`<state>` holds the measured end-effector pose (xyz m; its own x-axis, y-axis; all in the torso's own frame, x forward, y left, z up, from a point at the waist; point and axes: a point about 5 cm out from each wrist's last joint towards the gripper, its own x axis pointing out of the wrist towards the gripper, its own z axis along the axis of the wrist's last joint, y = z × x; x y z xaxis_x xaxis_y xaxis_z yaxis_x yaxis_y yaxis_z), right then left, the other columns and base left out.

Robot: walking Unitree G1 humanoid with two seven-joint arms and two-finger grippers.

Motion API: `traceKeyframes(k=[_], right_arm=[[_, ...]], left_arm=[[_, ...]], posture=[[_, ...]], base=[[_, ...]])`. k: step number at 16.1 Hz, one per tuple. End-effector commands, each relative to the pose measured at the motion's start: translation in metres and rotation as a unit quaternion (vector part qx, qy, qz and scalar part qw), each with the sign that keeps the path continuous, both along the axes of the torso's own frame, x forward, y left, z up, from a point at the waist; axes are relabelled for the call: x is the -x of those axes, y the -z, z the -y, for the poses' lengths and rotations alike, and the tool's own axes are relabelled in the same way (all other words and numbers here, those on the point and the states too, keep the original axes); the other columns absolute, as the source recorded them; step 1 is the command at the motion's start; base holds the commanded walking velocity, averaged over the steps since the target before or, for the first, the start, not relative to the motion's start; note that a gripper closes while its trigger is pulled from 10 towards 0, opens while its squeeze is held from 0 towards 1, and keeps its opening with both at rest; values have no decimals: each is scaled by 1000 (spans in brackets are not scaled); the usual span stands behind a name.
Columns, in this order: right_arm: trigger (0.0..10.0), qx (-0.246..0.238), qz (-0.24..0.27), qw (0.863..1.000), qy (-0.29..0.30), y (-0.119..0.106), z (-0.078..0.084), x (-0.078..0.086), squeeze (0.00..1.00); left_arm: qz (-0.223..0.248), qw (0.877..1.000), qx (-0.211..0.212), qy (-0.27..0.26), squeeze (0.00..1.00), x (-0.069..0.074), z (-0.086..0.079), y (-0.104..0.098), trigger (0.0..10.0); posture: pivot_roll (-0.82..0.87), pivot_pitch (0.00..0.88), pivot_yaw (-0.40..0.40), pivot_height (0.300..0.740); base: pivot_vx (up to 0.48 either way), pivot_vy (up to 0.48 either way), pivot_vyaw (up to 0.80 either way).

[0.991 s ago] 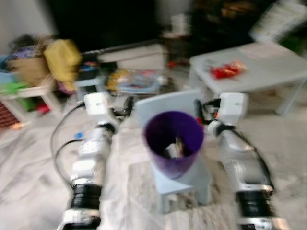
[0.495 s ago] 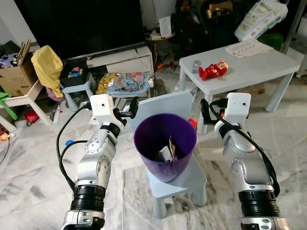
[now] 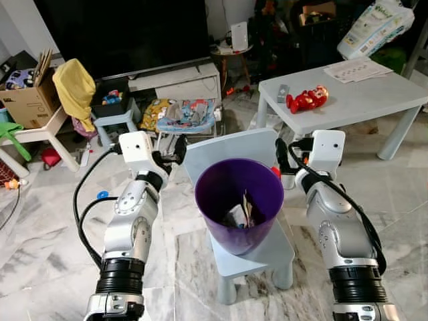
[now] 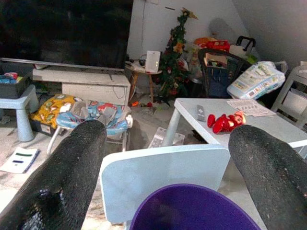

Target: Picking trash to rubbish bin

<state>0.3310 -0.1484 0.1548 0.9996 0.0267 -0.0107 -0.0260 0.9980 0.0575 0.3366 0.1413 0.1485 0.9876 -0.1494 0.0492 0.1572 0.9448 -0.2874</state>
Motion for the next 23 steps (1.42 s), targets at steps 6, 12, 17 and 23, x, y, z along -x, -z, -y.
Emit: traceKeyframes(k=[6, 12, 17, 23], right_arm=[[10000, -5, 5, 1000, -5, -7, -3, -2, 0], [10000, -4, 5, 1000, -5, -8, -2, -2, 0], [10000, -5, 4, 1000, -4, -8, -2, -2, 0], [10000, -1, 12, 1000, -5, -10, -2, -1, 0]], left_arm=[[-1, 1000, 3, -6, 0, -2, -1, -3, 10000], [-1, 1000, 2, -2, 0, -2, 0, -3, 10000], [-1, 1000, 5, -1, 0, -3, 0, -4, 10000], [-3, 1000, 8, 2, 0, -3, 0, -3, 10000]], posture=[[-35, 0, 87, 740], [-36, 0, 87, 740], [-38, 0, 89, 740], [-37, 0, 87, 740]], base=[[0, 0, -763], [0, 0, -786], [0, 0, -781], [0, 0, -391]])
